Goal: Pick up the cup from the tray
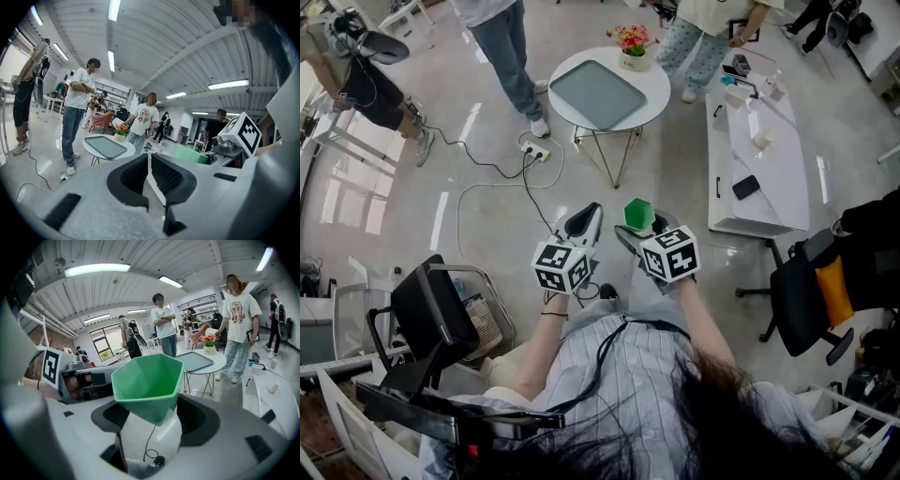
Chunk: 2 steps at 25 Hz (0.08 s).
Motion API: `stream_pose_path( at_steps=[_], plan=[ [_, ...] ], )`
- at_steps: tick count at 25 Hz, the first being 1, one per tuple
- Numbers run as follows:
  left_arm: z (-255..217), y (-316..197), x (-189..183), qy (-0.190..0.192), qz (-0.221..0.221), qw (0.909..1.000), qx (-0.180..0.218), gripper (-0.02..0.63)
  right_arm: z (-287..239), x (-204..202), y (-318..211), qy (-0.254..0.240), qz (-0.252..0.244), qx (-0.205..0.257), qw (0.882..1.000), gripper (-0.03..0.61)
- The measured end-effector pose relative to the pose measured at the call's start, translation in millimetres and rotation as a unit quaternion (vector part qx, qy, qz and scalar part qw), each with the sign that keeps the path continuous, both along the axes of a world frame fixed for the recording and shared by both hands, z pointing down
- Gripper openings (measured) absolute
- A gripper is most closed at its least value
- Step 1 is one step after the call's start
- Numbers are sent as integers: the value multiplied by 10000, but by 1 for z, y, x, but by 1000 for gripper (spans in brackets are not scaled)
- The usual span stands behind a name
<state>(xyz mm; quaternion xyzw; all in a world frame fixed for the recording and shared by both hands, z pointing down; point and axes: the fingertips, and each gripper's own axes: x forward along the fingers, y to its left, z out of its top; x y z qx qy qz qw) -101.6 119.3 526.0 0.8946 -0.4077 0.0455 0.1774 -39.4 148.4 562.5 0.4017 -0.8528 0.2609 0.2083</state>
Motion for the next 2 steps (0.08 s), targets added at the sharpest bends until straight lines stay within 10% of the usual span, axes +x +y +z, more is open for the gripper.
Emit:
stream_pose_path(
  at_steps=[2],
  plan=[
    [-2, -1, 0, 6, 12, 10000, 7, 17, -1, 1, -1, 13, 12, 4, 10000, 325]
  ],
)
